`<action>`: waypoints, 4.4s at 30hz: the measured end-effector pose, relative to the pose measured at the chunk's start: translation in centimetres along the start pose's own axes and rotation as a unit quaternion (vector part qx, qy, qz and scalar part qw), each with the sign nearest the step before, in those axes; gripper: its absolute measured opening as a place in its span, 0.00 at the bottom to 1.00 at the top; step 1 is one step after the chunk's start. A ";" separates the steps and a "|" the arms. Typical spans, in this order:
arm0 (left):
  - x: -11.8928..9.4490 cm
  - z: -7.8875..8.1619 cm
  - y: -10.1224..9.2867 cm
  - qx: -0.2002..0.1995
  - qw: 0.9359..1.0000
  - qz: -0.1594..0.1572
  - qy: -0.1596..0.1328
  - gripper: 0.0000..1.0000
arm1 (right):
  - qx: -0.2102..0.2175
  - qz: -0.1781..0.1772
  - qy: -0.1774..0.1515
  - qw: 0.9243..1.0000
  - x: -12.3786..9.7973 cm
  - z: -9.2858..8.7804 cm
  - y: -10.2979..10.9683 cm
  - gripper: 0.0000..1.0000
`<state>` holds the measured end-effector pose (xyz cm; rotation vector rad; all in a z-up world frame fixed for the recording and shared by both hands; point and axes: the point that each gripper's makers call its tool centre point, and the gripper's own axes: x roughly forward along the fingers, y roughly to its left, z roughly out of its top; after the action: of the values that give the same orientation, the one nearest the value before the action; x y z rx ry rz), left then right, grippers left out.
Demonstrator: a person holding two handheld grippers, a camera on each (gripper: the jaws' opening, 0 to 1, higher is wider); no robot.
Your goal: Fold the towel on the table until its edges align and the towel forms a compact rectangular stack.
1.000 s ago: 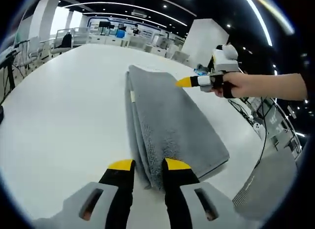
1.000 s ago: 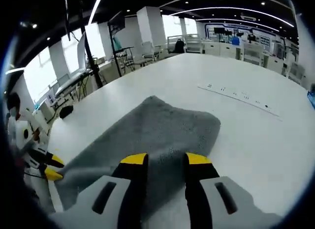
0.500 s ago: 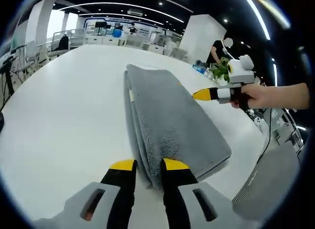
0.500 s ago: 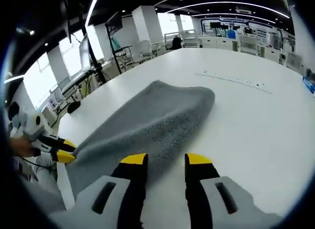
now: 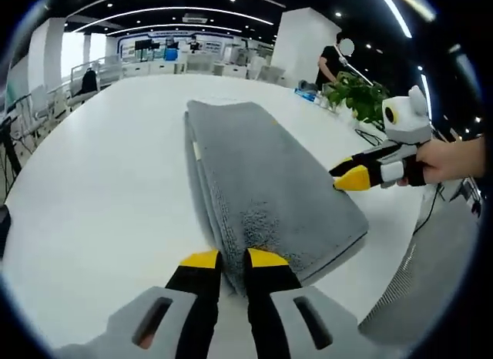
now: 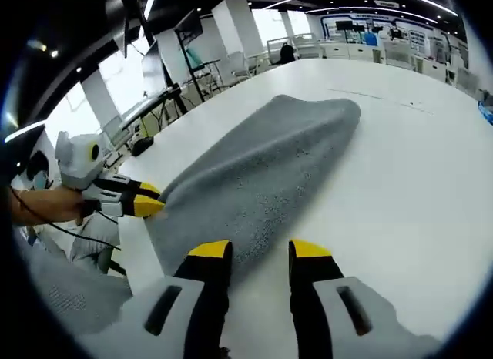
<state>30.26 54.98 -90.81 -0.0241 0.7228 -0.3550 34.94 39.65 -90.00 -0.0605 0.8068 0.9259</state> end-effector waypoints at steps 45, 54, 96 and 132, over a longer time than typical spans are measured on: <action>-0.5 0.2 -1.0 -0.073 0.997 0.005 -0.029 0.05 | 0.054 0.027 -0.022 0.998 -2.5 -1.8 2.8 0.02; -1.8 1.4 -2.4 -0.087 0.995 -0.008 -0.051 0.05 | 0.074 0.041 -0.051 0.995 -4.3 -0.2 3.1 0.01; -10.0 5.2 -10.3 -0.188 0.973 -0.095 -0.099 0.05 | 0.165 0.087 -0.149 0.971 -14.9 1.9 7.4 0.01; -6.3 10.8 -10.0 -0.289 0.939 -0.130 -0.132 0.06 | 0.307 0.095 -0.194 0.927 -14.8 5.9 2.6 0.03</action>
<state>29.86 46.54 -77.18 -0.7197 0.5345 -0.3721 31.52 33.30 -75.54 0.7405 0.7043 0.7936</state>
